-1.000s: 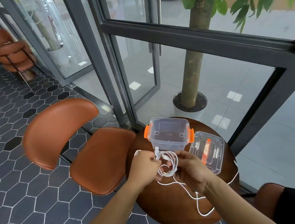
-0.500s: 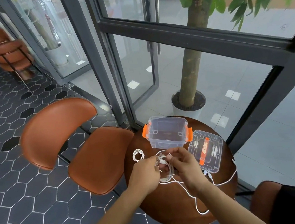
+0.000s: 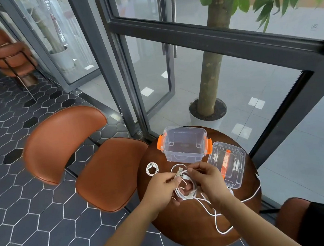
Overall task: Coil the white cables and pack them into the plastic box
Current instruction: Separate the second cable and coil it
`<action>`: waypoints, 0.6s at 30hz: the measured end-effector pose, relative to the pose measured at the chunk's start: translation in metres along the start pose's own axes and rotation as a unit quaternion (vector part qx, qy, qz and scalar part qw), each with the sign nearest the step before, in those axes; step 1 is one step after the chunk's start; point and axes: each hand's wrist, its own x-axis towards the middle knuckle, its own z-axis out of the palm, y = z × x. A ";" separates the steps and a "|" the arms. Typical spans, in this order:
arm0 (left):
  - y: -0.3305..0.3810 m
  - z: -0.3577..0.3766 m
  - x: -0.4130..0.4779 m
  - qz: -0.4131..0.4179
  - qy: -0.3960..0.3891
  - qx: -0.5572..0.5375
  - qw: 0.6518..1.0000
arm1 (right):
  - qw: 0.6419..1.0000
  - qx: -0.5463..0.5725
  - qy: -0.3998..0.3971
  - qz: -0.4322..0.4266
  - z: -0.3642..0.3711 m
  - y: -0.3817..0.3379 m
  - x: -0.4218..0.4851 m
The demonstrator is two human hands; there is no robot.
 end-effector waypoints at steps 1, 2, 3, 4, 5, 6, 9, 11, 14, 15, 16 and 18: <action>0.000 0.001 0.001 -0.002 0.007 0.011 1.000 | 0.999 -0.030 0.015 -0.008 0.003 0.002 0.000; -0.002 0.002 0.002 -0.006 0.013 0.017 1.000 | 0.998 -0.053 0.026 -0.010 0.006 0.003 0.000; -0.002 0.003 0.003 -0.010 0.018 0.019 1.000 | 0.997 -0.067 0.028 -0.010 0.008 0.003 -0.001; -0.004 0.003 0.004 -0.012 0.021 0.018 1.000 | 0.997 -0.072 0.020 -0.008 0.009 0.003 -0.002; -0.005 0.002 0.004 -0.014 0.024 0.014 0.999 | 0.998 -0.066 0.006 -0.002 0.009 0.003 -0.003; -0.007 0.001 0.004 -0.018 0.027 0.010 0.999 | 0.999 -0.047 -0.013 0.006 0.009 0.003 -0.004; -0.011 -0.003 0.005 -0.028 0.027 0.009 0.999 | 0.997 -0.015 -0.068 0.022 0.004 0.005 -0.006; -0.013 -0.005 0.006 -0.030 0.030 0.010 0.999 | 0.994 -0.050 -0.094 0.019 0.000 0.010 -0.003; -0.018 -0.008 0.009 -0.034 0.034 -0.003 0.999 | 0.991 -0.091 -0.098 0.015 0.002 0.018 0.001; -0.020 -0.009 0.009 -0.036 0.035 -0.010 0.999 | 0.990 -0.107 -0.089 0.010 0.003 0.021 0.002; -0.022 -0.010 0.010 -0.039 0.036 -0.017 0.998 | 0.989 -0.122 -0.079 0.005 0.005 0.024 0.004; -0.028 -0.013 0.011 -0.046 0.041 -0.026 0.998 | 0.986 -0.151 -0.066 0.003 0.009 0.031 0.011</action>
